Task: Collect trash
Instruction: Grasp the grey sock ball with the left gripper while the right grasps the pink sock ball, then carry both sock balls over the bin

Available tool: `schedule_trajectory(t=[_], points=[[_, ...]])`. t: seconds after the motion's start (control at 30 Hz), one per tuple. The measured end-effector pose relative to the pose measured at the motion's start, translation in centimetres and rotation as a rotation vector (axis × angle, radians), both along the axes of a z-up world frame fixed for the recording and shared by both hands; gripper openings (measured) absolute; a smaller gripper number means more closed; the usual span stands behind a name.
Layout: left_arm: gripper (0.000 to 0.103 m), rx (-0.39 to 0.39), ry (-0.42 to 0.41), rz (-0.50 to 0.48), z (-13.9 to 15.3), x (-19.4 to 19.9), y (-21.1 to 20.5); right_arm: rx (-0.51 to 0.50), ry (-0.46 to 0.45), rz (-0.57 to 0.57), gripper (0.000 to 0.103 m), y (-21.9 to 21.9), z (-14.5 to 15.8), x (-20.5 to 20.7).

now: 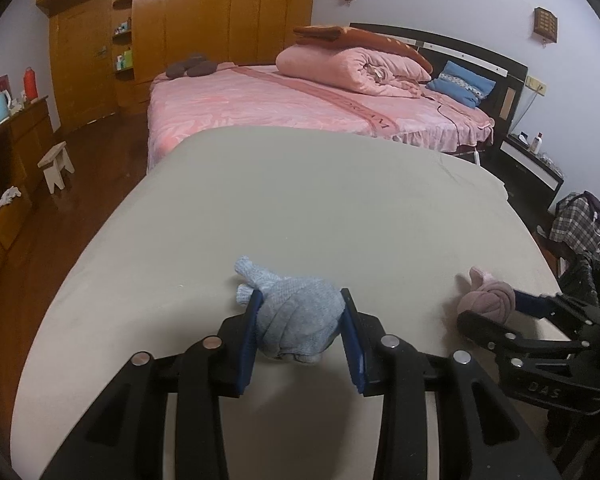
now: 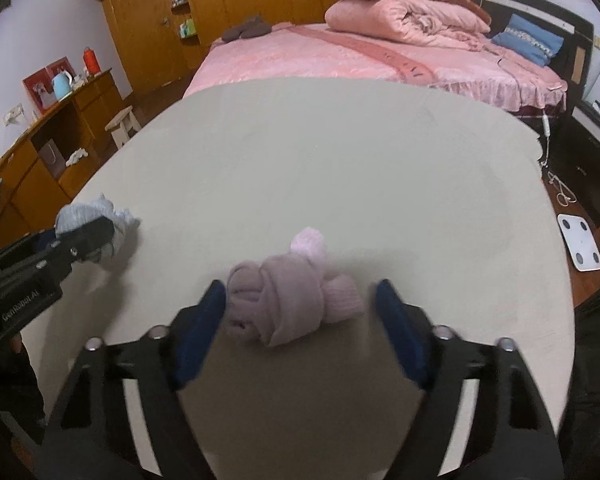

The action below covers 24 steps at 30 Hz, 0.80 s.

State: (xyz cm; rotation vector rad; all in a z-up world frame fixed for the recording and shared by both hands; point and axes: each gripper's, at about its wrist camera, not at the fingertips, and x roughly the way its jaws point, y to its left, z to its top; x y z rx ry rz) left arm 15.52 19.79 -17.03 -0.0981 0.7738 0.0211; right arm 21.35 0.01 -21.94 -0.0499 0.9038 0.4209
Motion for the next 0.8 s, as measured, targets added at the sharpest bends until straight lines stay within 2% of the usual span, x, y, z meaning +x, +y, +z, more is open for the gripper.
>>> schedule_trajectory(t=[0.1,0.43,0.8], points=[[0.037,-0.001,-0.003,-0.004,0.2,0.0,-0.4,-0.009,0.003,0.033,0.045,0.2,0.2,-0.3],[0.037,0.015,-0.047,-0.044,2.7,-0.6,-2.4,0.060,-0.044,-0.011,0.043,-3.2,3.5,-1.5],[0.037,0.023,-0.100,-0.115,7.0,-1.3,-7.9,0.107,-0.144,-0.074,0.043,-8.5,8.7,-3.7]])
